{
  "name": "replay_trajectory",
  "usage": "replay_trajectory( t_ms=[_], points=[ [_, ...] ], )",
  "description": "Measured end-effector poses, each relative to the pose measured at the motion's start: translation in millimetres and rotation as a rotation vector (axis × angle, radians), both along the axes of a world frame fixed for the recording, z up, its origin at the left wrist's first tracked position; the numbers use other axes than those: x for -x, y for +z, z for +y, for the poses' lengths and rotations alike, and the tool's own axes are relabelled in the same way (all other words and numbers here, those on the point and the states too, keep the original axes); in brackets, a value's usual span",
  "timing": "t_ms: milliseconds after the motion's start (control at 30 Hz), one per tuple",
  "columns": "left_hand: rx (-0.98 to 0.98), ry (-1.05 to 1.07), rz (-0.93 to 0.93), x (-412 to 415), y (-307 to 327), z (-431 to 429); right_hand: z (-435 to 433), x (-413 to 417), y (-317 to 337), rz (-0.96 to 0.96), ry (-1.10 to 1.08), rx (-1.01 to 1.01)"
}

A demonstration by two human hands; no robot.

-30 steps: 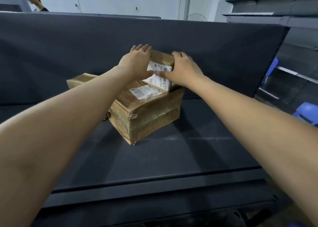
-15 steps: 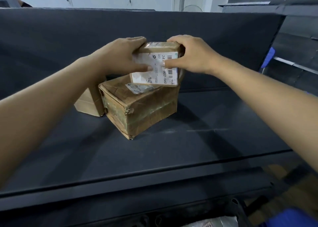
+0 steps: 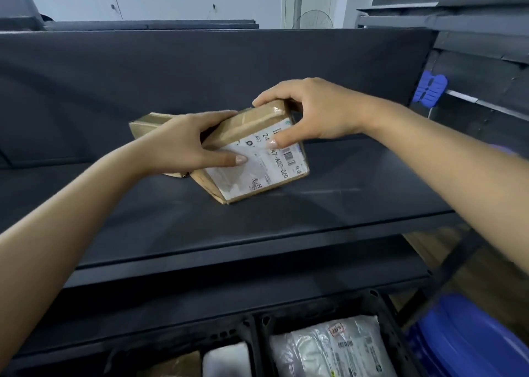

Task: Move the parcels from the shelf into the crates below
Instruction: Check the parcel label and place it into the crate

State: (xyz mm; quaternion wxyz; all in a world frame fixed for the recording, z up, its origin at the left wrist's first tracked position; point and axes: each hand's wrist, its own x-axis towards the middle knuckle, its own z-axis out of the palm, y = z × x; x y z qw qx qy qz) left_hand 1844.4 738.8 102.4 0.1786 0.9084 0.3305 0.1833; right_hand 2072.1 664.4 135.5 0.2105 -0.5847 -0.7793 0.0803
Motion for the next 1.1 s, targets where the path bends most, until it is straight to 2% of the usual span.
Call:
replay_trajectory(
  t_ms=[133, 233, 300, 433, 600, 733, 833, 933, 1100],
  points=[
    [0.168, 0.021, -0.173, 23.0, -15.4, -50.7, -37.1, 21.5, -8.1, 0.071, 0.041, 0.067],
    [0.428, 0.007, -0.458, 43.1, -41.5, -95.3, -65.5, 35.8, -26.4, 0.344, 0.061, 0.071],
    [0.580, 0.072, -0.674, 52.5, -61.9, -127.6, -85.9, 46.5, -44.8, 0.517, -0.010, 0.049],
    [0.776, 0.265, -0.877, 64.7, -103.8, -184.1, -135.0, 76.2, -105.5, 0.907, -0.136, 0.126],
    [1.004, 0.419, -0.935, 72.7, -141.6, -234.4, -191.3, 122.2, -176.0, 1.101, -0.284, 0.301],
    [1.021, 0.476, -0.971, 76.9, -157.8, -254.9, -218.0, 145.6, -205.4, 1.154, -0.299, 0.412],
    [1.009, 0.453, -0.938, 82.3, -165.8, -264.4, -230.3, 151.1, -214.6, 1.233, -0.261, 0.388],
    [1.084, 0.396, -0.923, 93.1, -174.5, -267.8, -238.9, 148.8, -219.2, 1.267, -0.245, 0.392],
    [1.156, 0.369, -0.991, 97.8, -189.7, -276.8, -250.2, 150.3, -234.9, 1.293, -0.285, 0.395]
  ],
)
